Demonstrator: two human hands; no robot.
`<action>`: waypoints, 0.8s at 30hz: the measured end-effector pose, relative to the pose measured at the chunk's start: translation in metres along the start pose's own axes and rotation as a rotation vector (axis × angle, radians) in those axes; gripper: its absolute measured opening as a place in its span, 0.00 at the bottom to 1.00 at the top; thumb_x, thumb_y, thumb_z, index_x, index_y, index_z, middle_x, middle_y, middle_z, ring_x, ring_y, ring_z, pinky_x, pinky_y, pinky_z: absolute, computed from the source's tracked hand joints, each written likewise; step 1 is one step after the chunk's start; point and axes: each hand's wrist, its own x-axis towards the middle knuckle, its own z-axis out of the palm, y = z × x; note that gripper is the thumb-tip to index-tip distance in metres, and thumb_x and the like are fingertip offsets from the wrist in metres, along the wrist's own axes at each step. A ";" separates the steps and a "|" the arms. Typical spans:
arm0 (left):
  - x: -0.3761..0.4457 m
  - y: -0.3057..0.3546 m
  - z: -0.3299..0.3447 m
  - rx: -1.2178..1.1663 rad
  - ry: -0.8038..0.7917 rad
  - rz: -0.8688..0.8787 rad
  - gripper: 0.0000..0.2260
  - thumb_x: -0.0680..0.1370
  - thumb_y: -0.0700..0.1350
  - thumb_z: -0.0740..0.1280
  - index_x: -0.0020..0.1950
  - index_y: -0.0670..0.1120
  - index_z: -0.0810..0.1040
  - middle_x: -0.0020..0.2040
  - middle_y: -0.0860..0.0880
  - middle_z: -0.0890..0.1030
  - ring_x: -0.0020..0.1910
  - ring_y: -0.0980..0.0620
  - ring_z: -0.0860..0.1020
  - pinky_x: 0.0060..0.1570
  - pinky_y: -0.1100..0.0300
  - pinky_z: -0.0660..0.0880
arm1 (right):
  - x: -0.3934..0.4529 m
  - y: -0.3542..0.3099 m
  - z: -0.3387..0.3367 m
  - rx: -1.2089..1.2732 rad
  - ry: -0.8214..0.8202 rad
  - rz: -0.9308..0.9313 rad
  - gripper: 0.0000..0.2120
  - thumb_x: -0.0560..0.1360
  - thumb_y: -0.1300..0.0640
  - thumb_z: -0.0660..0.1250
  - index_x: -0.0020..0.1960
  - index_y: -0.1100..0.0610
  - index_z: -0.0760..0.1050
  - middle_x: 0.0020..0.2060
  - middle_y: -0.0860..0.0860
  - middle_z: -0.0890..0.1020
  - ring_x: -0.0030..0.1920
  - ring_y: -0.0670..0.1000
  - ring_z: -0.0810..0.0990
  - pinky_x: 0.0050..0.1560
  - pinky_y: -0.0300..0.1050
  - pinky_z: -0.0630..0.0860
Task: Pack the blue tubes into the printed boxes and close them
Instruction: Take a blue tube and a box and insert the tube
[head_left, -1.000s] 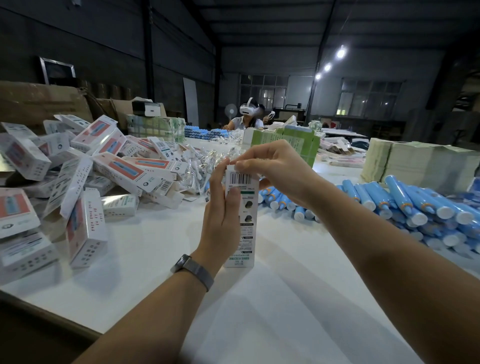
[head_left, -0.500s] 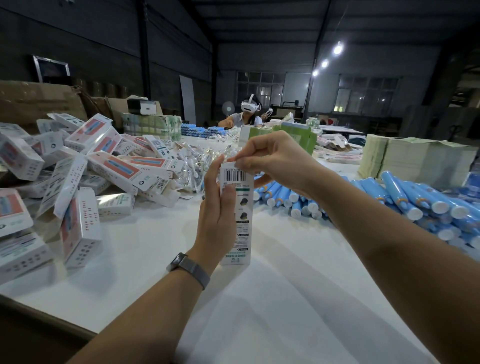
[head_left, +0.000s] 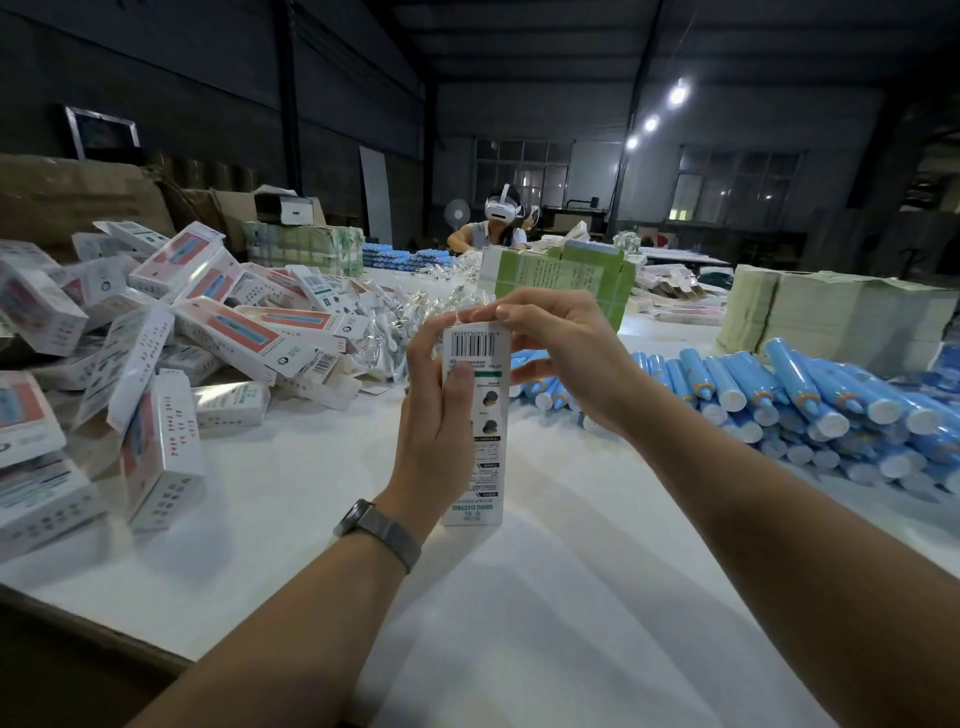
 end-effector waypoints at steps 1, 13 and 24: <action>0.000 0.000 0.000 0.000 -0.002 0.006 0.15 0.84 0.53 0.52 0.64 0.75 0.60 0.54 0.68 0.79 0.47 0.58 0.82 0.41 0.65 0.79 | -0.001 0.001 0.001 0.009 0.007 -0.004 0.14 0.82 0.60 0.59 0.47 0.52 0.83 0.46 0.54 0.86 0.45 0.54 0.84 0.41 0.49 0.82; 0.001 -0.003 0.000 -0.036 -0.003 0.004 0.15 0.84 0.52 0.52 0.64 0.73 0.62 0.53 0.61 0.80 0.48 0.51 0.82 0.43 0.57 0.80 | -0.009 0.012 0.011 0.046 0.057 -0.084 0.12 0.81 0.65 0.61 0.49 0.55 0.82 0.54 0.47 0.85 0.48 0.50 0.85 0.39 0.43 0.82; 0.002 -0.004 -0.003 -0.123 0.061 -0.170 0.17 0.82 0.48 0.54 0.66 0.66 0.70 0.44 0.54 0.81 0.43 0.44 0.80 0.46 0.37 0.78 | -0.018 0.023 0.032 -0.556 0.288 -0.102 0.24 0.74 0.39 0.70 0.67 0.47 0.75 0.61 0.43 0.75 0.58 0.47 0.76 0.57 0.53 0.76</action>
